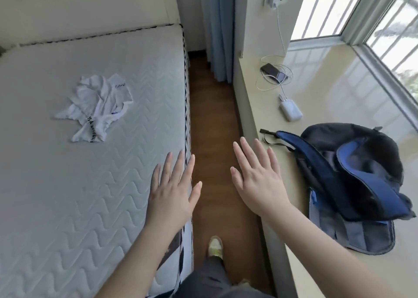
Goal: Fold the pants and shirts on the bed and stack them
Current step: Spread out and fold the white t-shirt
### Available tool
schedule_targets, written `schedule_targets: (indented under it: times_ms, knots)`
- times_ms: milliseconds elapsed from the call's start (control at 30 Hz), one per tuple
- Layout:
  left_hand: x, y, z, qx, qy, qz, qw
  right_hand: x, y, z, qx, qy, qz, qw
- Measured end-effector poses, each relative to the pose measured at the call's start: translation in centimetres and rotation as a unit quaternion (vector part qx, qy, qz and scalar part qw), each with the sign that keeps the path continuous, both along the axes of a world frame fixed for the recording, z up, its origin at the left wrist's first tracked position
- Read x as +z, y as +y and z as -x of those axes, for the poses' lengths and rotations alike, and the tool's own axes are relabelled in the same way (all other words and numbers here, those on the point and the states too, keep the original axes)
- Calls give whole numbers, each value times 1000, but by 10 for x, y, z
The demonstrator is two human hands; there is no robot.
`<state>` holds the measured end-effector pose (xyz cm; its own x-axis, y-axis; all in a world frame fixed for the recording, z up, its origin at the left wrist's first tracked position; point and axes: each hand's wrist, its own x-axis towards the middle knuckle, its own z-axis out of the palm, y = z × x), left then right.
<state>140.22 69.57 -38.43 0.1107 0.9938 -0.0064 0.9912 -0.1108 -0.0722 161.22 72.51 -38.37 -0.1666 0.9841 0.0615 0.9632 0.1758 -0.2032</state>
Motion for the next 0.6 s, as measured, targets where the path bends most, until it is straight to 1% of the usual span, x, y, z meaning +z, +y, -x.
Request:
schedule_targets:
  times_ms: [67,167,333,433,600]
  knots:
    - [0,17,7,20,-12,-9,1000,1,23,8,20,0,-3,1000]
    - [0,49,21,31,-8,-16,999,2,63,23,60,3,-10,998]
    - [9,127,49,34,-14,-23,999,9,136,54,114,-28,-4,993]
    - [17,174,65,28,-22,-37,999,17,177,69,113,-31,-3,993]
    - [28,235,85,24,-44,-61,997,20,238,89,82,-24,-4,996]
